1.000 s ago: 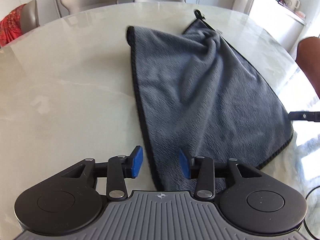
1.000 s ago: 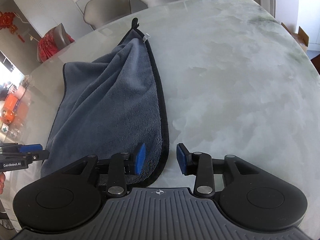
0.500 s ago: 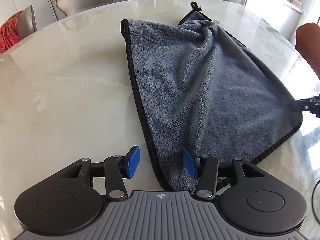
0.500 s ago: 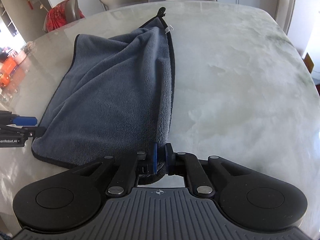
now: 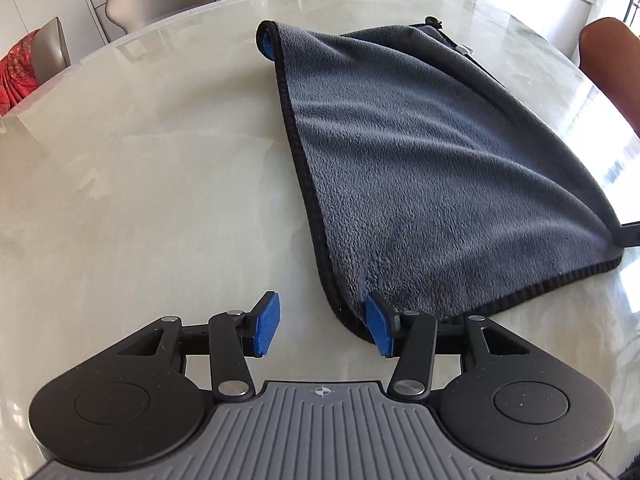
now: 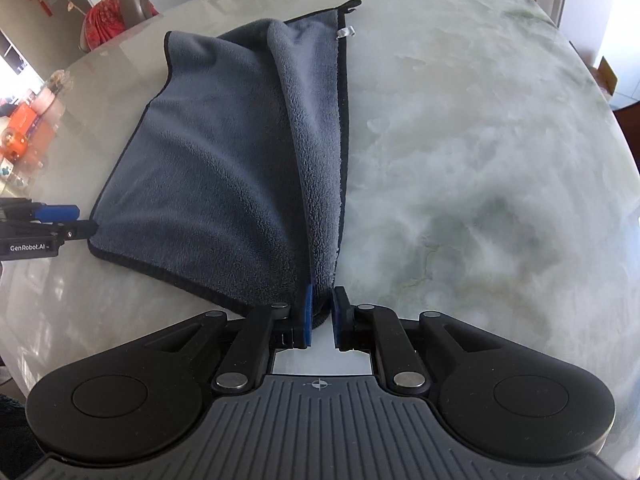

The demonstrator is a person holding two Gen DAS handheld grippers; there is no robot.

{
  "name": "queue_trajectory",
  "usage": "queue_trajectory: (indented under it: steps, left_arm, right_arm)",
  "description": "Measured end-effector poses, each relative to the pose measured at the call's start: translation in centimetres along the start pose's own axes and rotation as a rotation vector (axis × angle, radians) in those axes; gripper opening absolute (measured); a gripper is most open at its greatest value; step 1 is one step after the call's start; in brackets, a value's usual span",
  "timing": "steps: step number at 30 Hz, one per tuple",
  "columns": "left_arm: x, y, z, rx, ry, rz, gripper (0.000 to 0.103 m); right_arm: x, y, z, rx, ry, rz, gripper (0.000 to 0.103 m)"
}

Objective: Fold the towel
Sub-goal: 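Lift and pull the towel corners apart with both grippers to unfold it, then lay the towel flat on the table and open both grippers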

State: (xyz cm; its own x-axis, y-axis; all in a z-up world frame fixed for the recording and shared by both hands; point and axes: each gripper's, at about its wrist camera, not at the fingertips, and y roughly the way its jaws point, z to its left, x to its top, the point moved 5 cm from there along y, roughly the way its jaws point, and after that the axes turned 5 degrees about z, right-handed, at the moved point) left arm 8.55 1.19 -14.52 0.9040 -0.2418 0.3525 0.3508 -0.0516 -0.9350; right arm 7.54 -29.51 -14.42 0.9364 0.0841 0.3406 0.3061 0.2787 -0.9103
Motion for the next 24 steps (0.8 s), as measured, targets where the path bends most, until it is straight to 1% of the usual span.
queue_trajectory:
  steps: [1, 2, 5, 6, 8, 10, 13, 14, 17, 18, 21, 24]
  left_arm:
    - [0.5, -0.1, 0.1, -0.006, 0.008, -0.001, 0.05]
    - [1.1, -0.2, 0.3, -0.008, 0.018, -0.016, 0.05]
    - [3.7, -0.8, 1.2, -0.017, 0.023, -0.069, 0.051]
    - [5.5, -1.0, 1.9, -0.026, 0.009, -0.097, 0.052]
    - [8.6, -1.3, 3.2, -0.044, -0.023, -0.142, 0.061]
    - [12.4, -1.3, 4.8, -0.06, -0.054, -0.18, 0.066]
    - [17.3, -0.4, 6.6, -0.08, -0.086, -0.199, 0.07]
    - [18.7, 0.1, 7.2, -0.088, -0.096, -0.194, 0.074]
    - [21.5, 2.1, 8.4, -0.116, -0.134, -0.155, 0.074]
    - [22.6, 3.2, 9.0, -0.137, -0.165, -0.119, 0.074]
    - [24.1, 5.7, 10.2, -0.174, -0.224, -0.046, 0.074]
    - [25.0, 7.8, 10.4, -0.184, -0.227, 0.01, 0.074]
  right_arm:
    - [0.5, -0.2, -0.3, -0.003, 0.002, -0.011, 0.031]
    - [1.4, -0.7, -0.7, -0.002, 0.001, -0.036, 0.035]
    - [4.2, -1.6, -1.6, 0.029, -0.001, -0.109, 0.039]
    - [5.6, -1.9, -1.9, 0.042, 0.001, -0.136, 0.042]
    - [8.7, -2.2, -2.2, 0.065, -0.017, -0.184, 0.05]
    - [11.6, -2.1, -2.4, 0.067, -0.045, -0.214, 0.058]
    - [16.0, -0.8, -2.3, 0.055, -0.097, -0.231, 0.059]
    - [17.6, 0.0, -2.3, 0.058, -0.106, -0.224, 0.059]
    - [21.1, 2.5, -3.1, 0.063, -0.105, -0.187, 0.059]
    - [22.3, 3.5, -3.3, 0.06, -0.1, -0.174, 0.059]
    - [24.7, 5.5, -3.3, 0.046, -0.106, -0.158, 0.059]
    - [26.5, 7.0, -3.0, 0.044, -0.127, -0.159, 0.059]
